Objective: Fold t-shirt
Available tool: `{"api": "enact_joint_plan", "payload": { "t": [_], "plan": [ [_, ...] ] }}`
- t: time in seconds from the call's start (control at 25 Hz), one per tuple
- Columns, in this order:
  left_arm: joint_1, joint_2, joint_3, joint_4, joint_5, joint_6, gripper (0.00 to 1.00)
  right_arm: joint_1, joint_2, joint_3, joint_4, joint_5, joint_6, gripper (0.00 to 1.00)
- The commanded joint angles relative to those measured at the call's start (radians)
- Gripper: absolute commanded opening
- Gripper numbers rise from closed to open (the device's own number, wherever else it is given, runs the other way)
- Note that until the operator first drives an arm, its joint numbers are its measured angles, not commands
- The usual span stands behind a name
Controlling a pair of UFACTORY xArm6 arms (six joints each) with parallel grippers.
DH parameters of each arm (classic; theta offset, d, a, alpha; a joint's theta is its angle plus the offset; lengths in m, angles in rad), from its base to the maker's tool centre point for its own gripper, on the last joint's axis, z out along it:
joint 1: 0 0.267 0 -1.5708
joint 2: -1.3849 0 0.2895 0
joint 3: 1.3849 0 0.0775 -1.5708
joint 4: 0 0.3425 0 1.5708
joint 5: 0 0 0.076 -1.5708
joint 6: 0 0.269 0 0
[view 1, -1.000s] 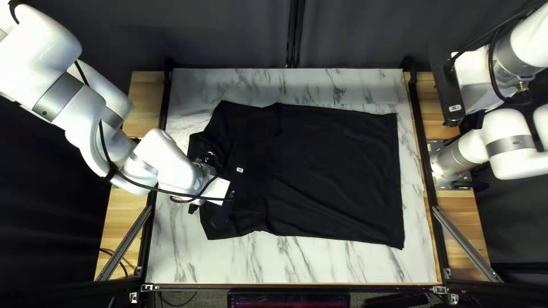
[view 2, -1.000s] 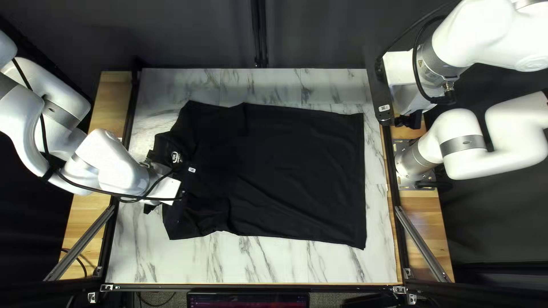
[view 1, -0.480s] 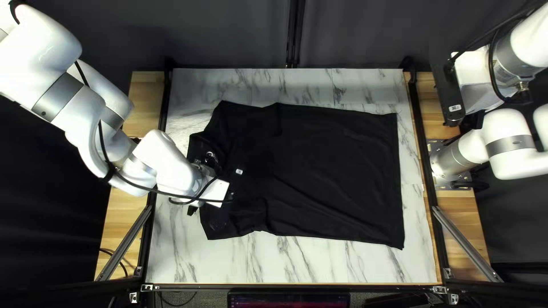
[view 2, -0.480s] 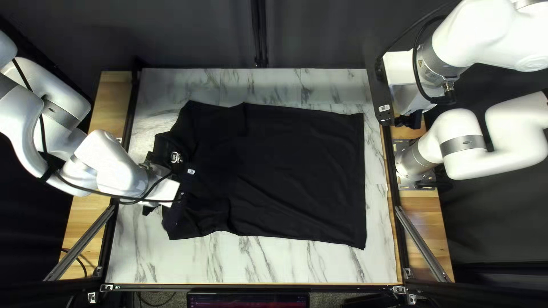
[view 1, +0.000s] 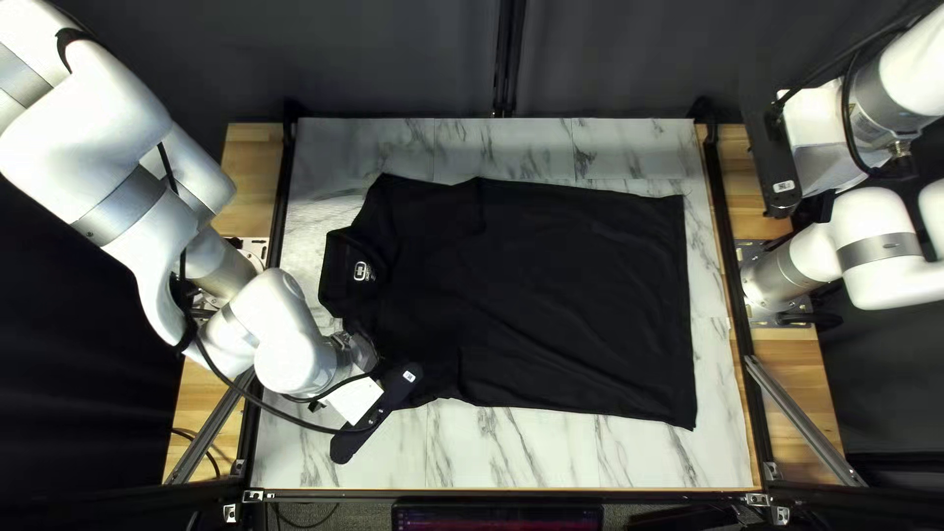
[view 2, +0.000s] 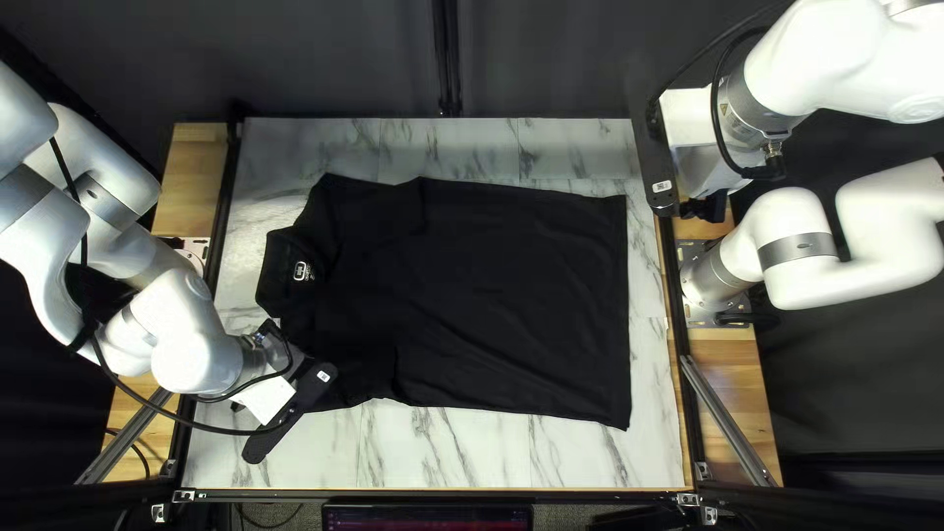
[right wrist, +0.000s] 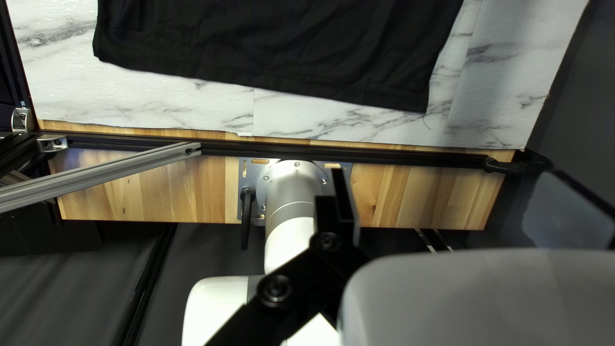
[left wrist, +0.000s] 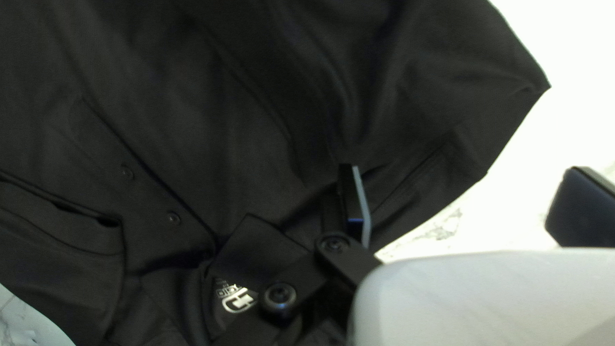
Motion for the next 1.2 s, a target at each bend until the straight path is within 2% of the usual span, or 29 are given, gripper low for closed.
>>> {"api": "enact_joint_plan", "payload": {
  "t": [0.04, 0.28, 0.6, 0.88, 1.2],
  "plan": [
    [-0.008, 0.018, -0.013, 0.01, -0.006, -0.032, 1.0, 0.0, 0.0, 0.0, 0.0, 0.0, 0.0, 1.0],
    [-0.091, 0.202, -0.182, 0.144, 0.078, -0.224, 1.0, 0.0, 0.0, 0.0, 0.0, 0.0, 0.0, 1.0],
    [-0.138, 0.331, -0.294, 0.202, 0.181, -0.356, 1.0, 0.0, 0.0, 0.0, 0.0, 0.0, 0.0, 1.0],
    [-0.2, 0.388, -0.316, 0.201, 0.207, -0.411, 1.0, 0.0, 0.0, 0.0, 0.0, 0.0, 0.0, 1.0],
    [-0.196, 0.393, -0.289, 0.222, 0.186, -0.399, 1.0, 0.0, 0.0, 0.0, 0.0, 0.0, 0.0, 1.0]
  ]
}}
